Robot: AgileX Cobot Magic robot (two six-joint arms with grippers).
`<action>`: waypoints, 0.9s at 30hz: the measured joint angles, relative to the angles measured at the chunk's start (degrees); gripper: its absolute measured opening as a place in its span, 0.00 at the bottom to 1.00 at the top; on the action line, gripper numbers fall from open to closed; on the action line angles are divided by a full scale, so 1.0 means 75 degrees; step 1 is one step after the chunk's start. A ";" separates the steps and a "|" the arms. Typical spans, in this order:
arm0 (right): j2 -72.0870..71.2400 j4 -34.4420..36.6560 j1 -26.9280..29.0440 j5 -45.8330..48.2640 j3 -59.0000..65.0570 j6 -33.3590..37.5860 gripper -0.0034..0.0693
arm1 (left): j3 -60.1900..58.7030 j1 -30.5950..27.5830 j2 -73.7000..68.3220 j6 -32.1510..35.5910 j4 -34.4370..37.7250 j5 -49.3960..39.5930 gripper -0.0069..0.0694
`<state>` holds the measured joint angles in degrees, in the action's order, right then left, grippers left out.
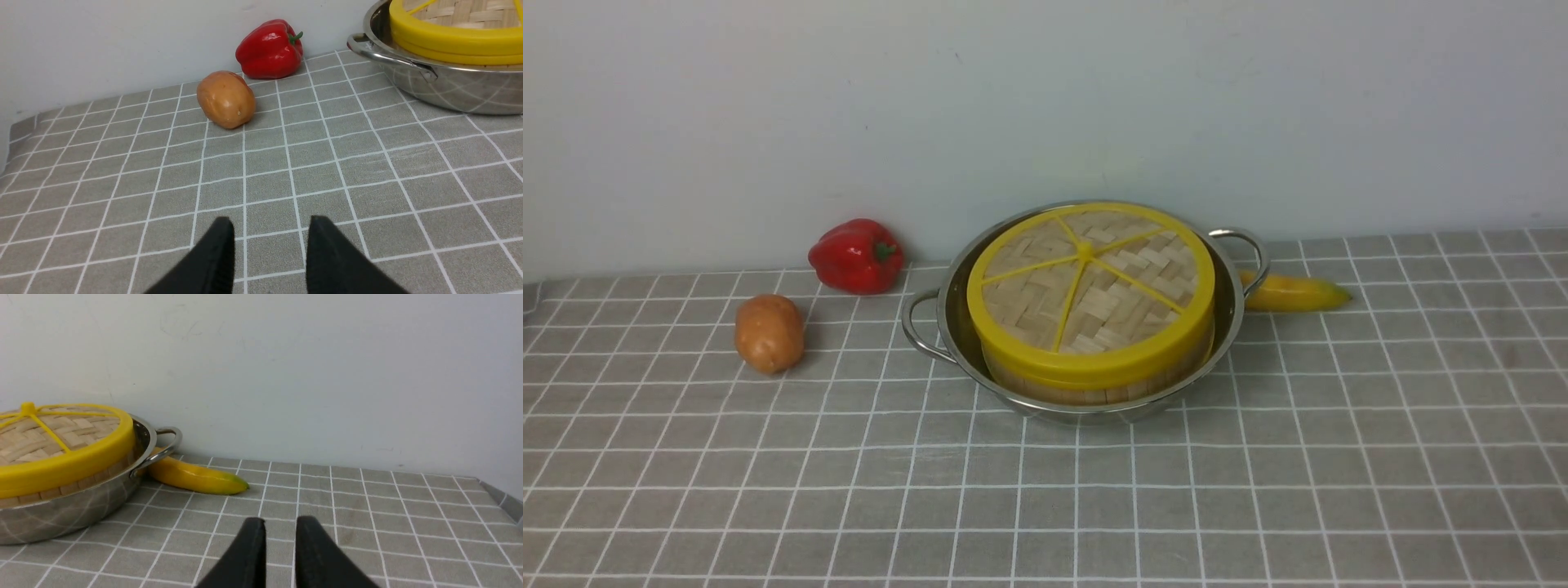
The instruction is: Place the steamer in the pot on the grey tablecloth, and put the lid on the steamer.
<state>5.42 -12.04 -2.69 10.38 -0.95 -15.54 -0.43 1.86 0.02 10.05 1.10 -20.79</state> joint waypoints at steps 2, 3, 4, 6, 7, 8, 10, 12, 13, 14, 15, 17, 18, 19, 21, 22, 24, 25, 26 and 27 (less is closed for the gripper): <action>-0.0134 0.0049 0.0000 0.0314 0.0135 -0.0034 0.25 | 0.0000 0.0000 0.0000 0.0000 0.0000 0.0000 0.41; -0.0245 0.0115 0.0000 0.0502 0.0172 -0.0041 0.26 | 0.0000 0.0000 0.0000 0.0000 0.0000 0.0000 0.41; -0.0305 0.0168 0.0000 0.0611 0.0182 -0.0041 0.26 | 0.0000 0.0000 0.0000 0.0000 0.0000 0.0000 0.41; -0.0564 0.0277 0.0000 0.0887 0.0190 -0.0058 0.27 | 0.0000 0.0000 0.0000 0.0000 0.0000 0.0000 0.41; -0.0603 0.0299 0.0000 0.0907 0.0190 -0.0063 0.27 | 0.0000 0.0000 0.0000 0.0000 0.0000 0.0000 0.41; -0.0674 0.0384 0.0000 0.1011 0.0190 -0.0063 0.27 | 0.0000 0.0000 0.0000 0.0000 0.0000 0.0000 0.41; -0.0685 0.0457 0.0000 0.1090 0.0190 -0.0063 0.28 | 0.0000 0.0000 0.0000 0.0000 0.0000 0.0000 0.41; -0.0685 0.0513 0.0000 0.1166 0.0190 -0.0072 0.28 | 0.0000 0.0000 0.0000 0.0000 0.0000 -0.0008 0.41; -0.0685 0.0539 0.0000 0.1197 0.0190 -0.0088 0.29 | 0.0000 0.0000 0.0000 0.0000 0.0000 -0.0008 0.41; -0.0685 0.0547 0.0000 0.1216 0.0190 -0.0088 0.29 | 0.0000 0.0000 0.0000 0.0000 0.0000 -0.0008 0.41; -0.0685 0.0564 0.0000 0.1244 0.0190 -0.0093 0.29 | 0.0000 0.0000 0.0000 0.0000 0.0000 -0.0008 0.41; -0.0685 0.0564 0.0000 0.1250 0.0190 -0.0093 0.30 | 0.0000 0.0000 0.0000 0.0000 0.0000 -0.0008 0.41; -0.0685 0.0564 0.0000 0.1250 0.0190 -0.0093 0.30 | 0.0000 0.0000 0.0000 0.0000 0.0000 -0.0008 0.41; -0.0685 0.0564 0.0000 0.1250 0.0190 -0.0093 0.30 | 0.0000 0.0000 0.0000 0.0000 0.0000 -0.0008 0.41; -0.0685 0.0570 0.0000 0.1242 0.0190 -0.0093 0.31 | 0.0000 0.0000 0.0000 0.0000 0.0000 -0.0008 0.41; -0.0685 0.0570 0.0000 0.1242 0.0190 -0.0093 0.31 | 0.0000 0.0000 0.0000 0.0000 0.0000 -0.0008 0.41; -0.0685 0.0570 0.0000 0.1242 0.0190 -0.0093 0.32 | 0.0000 0.0000 0.0000 0.0000 0.0000 -0.0008 0.41; -0.0685 0.0570 0.0000 0.1242 0.0190 -0.0093 0.32 | 0.0000 0.0000 0.0000 0.0000 0.0000 -0.0008 0.41; -0.0685 0.0570 0.0000 0.1242 0.0190 -0.0093 0.32 | 0.0000 0.0000 0.0000 0.0000 0.0000 -0.0008 0.41; -0.0685 0.0570 0.0000 0.1242 0.0190 -0.0093 0.32 | 0.0000 0.0000 0.0000 0.0000 0.0000 -0.0008 0.41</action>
<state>0.29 -7.76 -2.69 19.70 0.48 -16.24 -0.43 1.86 0.02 10.05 1.10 -20.84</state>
